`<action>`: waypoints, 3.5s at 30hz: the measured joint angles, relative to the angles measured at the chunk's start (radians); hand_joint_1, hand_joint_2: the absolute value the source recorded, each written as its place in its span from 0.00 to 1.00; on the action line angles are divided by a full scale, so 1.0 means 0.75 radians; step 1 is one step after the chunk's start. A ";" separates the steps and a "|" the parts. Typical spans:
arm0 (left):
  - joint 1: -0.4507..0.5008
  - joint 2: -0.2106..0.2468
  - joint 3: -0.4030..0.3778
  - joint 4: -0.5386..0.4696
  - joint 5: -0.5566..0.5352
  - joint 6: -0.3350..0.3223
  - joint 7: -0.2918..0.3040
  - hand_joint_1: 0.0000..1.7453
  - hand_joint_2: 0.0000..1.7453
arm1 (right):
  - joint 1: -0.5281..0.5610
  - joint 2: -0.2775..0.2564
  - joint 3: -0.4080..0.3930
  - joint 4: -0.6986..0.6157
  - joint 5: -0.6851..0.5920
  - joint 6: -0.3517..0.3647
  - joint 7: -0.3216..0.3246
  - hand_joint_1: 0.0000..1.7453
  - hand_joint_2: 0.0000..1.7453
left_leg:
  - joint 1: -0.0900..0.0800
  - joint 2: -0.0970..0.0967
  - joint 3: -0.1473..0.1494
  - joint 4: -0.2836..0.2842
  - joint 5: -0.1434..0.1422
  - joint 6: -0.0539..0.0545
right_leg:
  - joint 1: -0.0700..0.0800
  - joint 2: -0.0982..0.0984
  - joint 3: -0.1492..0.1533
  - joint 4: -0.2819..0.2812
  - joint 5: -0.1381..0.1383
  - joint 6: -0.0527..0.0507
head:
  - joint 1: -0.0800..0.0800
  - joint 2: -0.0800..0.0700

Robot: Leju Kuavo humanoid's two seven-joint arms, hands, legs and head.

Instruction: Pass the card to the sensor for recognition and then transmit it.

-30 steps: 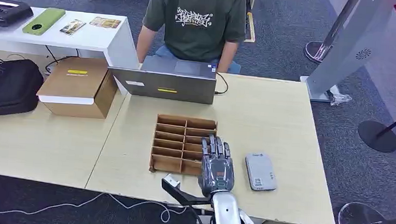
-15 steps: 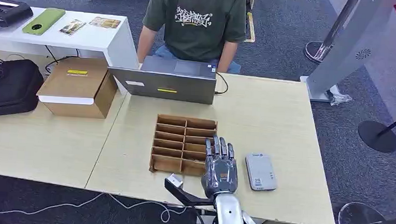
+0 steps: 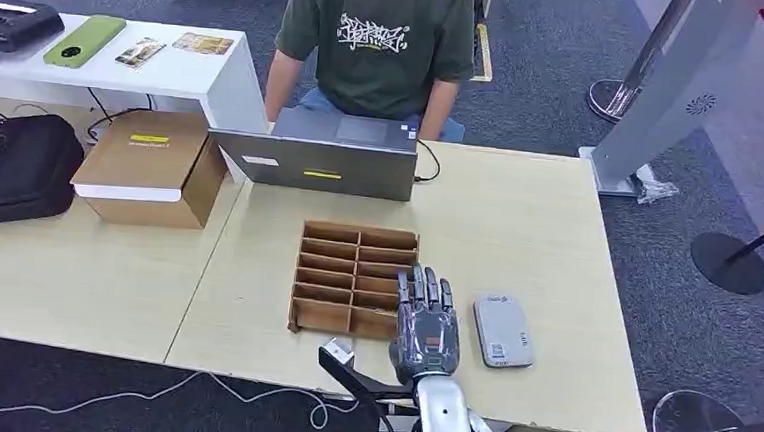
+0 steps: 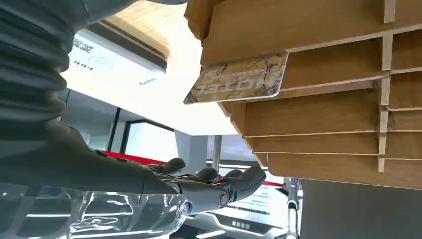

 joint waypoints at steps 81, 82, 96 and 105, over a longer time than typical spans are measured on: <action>0.003 -0.013 -0.003 0.001 -0.002 0.026 -0.011 0.00 0.00 | 0.371 0.279 -1.048 -0.742 -0.775 -0.717 -0.624 1.00 1.00 | 0.000 0.000 0.000 0.000 -0.002 -0.001 | 0.000 -0.001 0.001 0.000 -0.002 -0.001 | 0.001 0.000; 0.003 -0.013 -0.003 0.001 -0.002 0.026 -0.010 0.00 0.00 | 0.374 0.281 -1.070 -0.742 -0.788 -0.717 -0.629 1.00 1.00 | 0.000 0.000 0.000 0.000 -0.002 -0.001 | 0.000 -0.001 0.001 0.000 -0.002 -0.001 | 0.001 0.000; 0.000 -0.013 -0.015 0.001 -0.059 0.029 -0.012 0.00 0.00 | 0.207 0.283 -1.328 -0.748 -0.555 -0.717 -0.809 1.00 1.00 | 0.000 0.000 0.000 0.000 -0.001 -0.001 | 0.000 -0.001 0.003 0.000 -0.001 -0.002 | 0.001 0.000; -0.008 -0.001 -0.015 0.000 -0.166 0.041 -0.027 0.00 0.00 | -0.190 0.285 -1.314 -0.545 -0.068 -0.717 -0.735 1.00 1.00 | 0.000 0.001 0.005 0.000 0.001 -0.003 | 0.000 0.000 0.004 0.002 0.001 -0.002 | 0.000 0.000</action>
